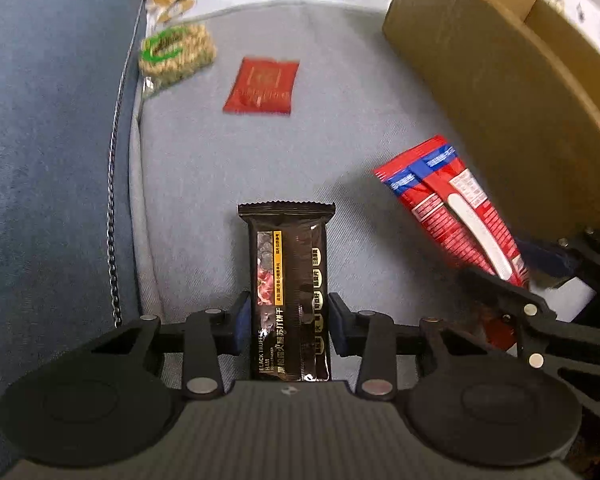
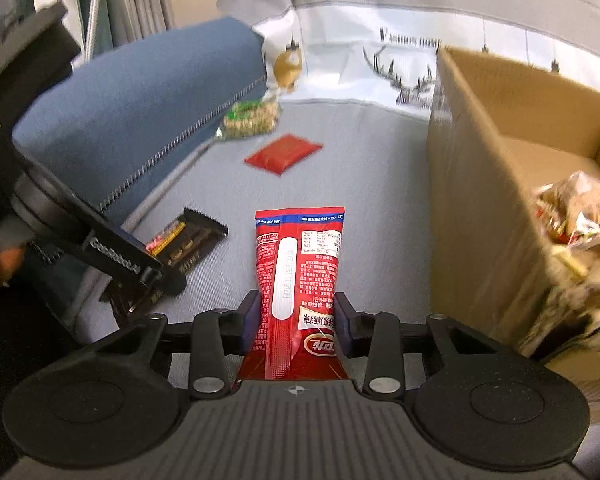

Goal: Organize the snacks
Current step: 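Carry the red wafer packet and chocolate bar over the box with both tools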

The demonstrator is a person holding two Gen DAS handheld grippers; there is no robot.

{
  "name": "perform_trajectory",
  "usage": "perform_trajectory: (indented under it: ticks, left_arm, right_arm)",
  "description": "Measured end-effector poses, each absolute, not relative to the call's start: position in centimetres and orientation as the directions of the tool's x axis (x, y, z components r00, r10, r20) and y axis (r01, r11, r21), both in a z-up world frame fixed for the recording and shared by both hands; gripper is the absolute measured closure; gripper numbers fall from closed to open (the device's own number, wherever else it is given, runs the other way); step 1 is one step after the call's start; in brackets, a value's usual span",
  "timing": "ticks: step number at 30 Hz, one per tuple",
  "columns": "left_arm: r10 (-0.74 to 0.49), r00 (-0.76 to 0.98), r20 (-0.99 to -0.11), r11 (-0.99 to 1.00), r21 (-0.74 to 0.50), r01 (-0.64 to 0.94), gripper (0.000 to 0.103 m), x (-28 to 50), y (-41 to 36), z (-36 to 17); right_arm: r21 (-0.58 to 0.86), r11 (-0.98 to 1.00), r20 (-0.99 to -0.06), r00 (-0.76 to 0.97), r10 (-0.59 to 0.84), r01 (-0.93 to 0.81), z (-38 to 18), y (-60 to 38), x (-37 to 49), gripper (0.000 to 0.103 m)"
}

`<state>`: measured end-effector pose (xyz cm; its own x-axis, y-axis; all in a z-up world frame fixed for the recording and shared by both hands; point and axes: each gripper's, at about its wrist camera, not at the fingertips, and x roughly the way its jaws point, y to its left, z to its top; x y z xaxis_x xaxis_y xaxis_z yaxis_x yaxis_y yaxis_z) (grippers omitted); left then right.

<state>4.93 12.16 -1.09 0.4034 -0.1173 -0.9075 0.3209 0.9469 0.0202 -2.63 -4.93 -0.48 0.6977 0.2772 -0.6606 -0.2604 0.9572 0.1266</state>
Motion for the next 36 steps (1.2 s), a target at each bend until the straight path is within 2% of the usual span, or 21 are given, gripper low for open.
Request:
perform_trajectory:
  ticks: [12, 21, 24, 28, 36]
  left_arm:
    - [-0.158, 0.466, -0.871, 0.958, -0.021, 0.286, 0.06, 4.1, 12.9, 0.2]
    - [-0.167, 0.5, -0.85, 0.958, -0.019, 0.287, 0.06, 3.6, 12.7, 0.6]
    - [-0.171, 0.496, -0.851, 0.958, -0.026, 0.286, 0.06, 3.8, 12.7, 0.5]
    - [-0.164, 0.5, -0.851, 0.96, -0.02, 0.281, 0.06, 3.9, 12.6, 0.6]
    - [-0.137, 0.561, -0.816, 0.966, 0.015, 0.258, 0.06, 3.0, 12.7, 1.4]
  right_arm:
    - [0.119, 0.947, -0.531, 0.787, 0.315, -0.299, 6.0, -5.7, -4.2, 0.065]
    - [0.051, 0.957, -0.377, 0.881, 0.285, -0.287, 12.1, -11.0, -5.1, 0.065]
    - [0.026, 0.965, -0.357, 0.899, 0.254, -0.262, 12.1, -13.1, -5.4, 0.065]
    - [0.041, 0.976, -0.387, 0.897, 0.214, -0.215, 10.0, -15.0, -5.2, 0.065]
    - [0.104, 0.972, -0.376, 0.896, 0.236, -0.212, 8.4, -15.7, -5.2, 0.065]
